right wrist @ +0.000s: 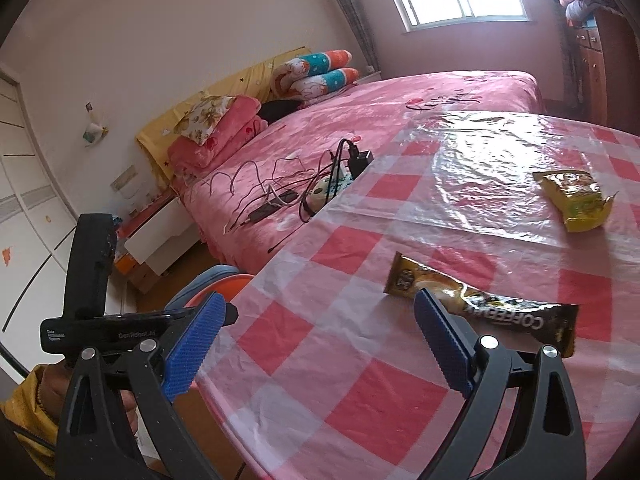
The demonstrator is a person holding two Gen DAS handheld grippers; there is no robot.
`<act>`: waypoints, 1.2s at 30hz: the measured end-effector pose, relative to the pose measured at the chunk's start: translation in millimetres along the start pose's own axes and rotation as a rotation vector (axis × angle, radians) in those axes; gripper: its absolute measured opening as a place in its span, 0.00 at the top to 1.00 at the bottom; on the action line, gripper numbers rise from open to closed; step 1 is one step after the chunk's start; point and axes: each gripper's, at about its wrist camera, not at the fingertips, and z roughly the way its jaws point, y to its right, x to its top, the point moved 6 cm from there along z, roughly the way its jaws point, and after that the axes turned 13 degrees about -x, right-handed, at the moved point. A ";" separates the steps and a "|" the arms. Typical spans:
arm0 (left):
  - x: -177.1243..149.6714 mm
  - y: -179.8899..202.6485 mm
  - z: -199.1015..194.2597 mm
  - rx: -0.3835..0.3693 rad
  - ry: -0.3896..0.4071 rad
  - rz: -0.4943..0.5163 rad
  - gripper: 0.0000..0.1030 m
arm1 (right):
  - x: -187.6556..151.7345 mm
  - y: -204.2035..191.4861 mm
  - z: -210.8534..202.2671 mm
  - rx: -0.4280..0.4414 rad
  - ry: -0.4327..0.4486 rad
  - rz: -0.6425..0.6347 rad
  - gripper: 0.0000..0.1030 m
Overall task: Collect trash
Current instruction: 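Move both grippers back toward the Coffeemix stick and yellow chip bag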
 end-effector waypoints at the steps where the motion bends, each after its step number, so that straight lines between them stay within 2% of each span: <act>1: -0.6 2.5 1.0 -0.001 -0.003 0.002 0.22 | 0.4 2.9 -1.6 -0.001 0.004 0.003 0.08; 10: -5.3 31.3 12.3 -0.014 -0.026 0.032 0.21 | 5.4 25.9 -16.7 -0.035 0.047 0.016 0.08; 17: -4.8 48.5 15.7 0.009 -0.026 0.068 0.20 | 7.9 51.8 -27.8 -0.060 0.071 0.052 0.08; 27: 6.0 75.2 -0.2 0.062 0.059 0.148 0.20 | 18.3 111.4 -47.5 -0.125 0.119 0.168 0.08; 30: 5.4 94.7 3.5 0.030 0.044 0.171 0.20 | 20.1 133.8 -51.7 -0.148 0.123 0.213 0.08; 36: -7.0 129.9 29.6 -0.128 -0.062 0.109 0.20 | 19.9 176.4 -62.7 -0.212 0.145 0.278 0.08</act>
